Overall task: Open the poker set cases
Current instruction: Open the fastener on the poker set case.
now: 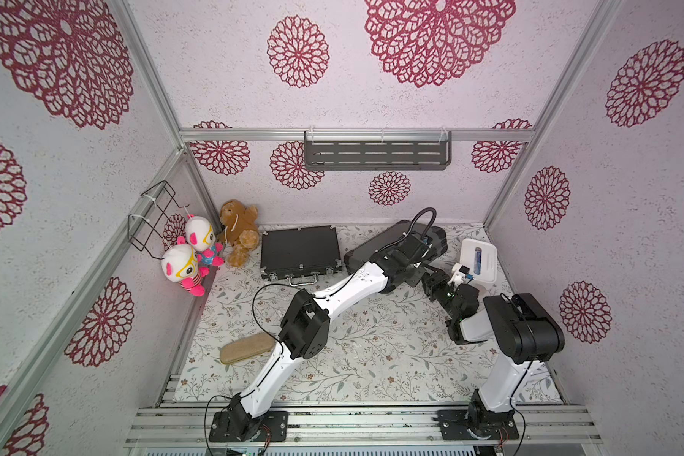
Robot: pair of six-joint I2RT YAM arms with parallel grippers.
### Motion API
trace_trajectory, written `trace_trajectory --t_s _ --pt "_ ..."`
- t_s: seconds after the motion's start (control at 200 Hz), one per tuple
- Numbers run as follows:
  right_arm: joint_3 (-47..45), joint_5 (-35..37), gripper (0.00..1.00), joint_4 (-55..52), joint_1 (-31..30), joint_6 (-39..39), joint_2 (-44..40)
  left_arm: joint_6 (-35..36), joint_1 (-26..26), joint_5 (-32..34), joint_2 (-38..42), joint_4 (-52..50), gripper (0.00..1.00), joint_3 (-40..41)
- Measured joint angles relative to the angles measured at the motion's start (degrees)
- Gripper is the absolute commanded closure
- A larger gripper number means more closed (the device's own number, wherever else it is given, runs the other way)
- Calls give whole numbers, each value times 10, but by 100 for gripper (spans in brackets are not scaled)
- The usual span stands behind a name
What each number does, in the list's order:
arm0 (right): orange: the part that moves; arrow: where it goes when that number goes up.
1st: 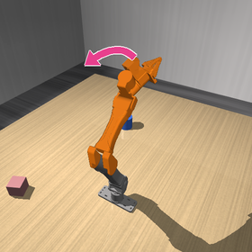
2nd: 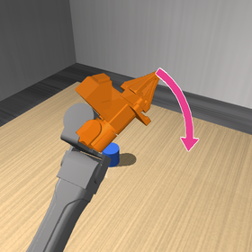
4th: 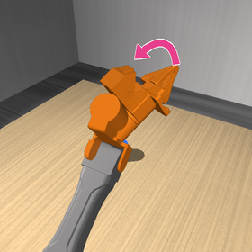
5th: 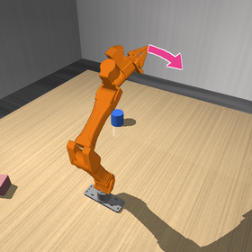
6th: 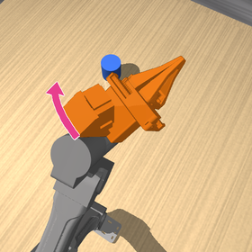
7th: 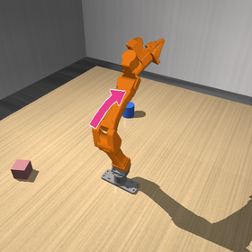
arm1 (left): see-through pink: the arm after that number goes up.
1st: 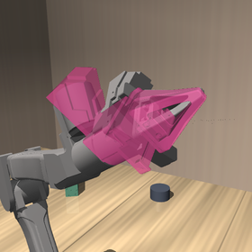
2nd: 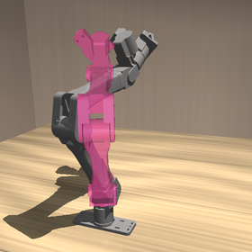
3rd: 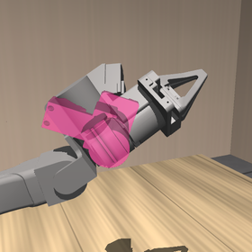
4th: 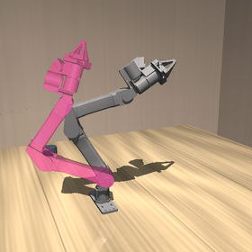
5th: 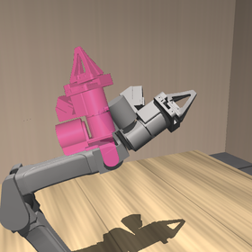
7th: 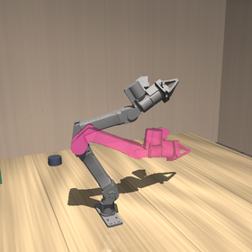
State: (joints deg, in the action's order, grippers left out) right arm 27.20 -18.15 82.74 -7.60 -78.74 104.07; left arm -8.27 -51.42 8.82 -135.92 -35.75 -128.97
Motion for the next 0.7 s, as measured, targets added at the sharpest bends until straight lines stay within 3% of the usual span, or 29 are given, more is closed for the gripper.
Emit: trace_trajectory --t_s 0.7 --pt "-2 -3 55 -2 5 -64 -14 -19 7 -13 68 114 100 142"
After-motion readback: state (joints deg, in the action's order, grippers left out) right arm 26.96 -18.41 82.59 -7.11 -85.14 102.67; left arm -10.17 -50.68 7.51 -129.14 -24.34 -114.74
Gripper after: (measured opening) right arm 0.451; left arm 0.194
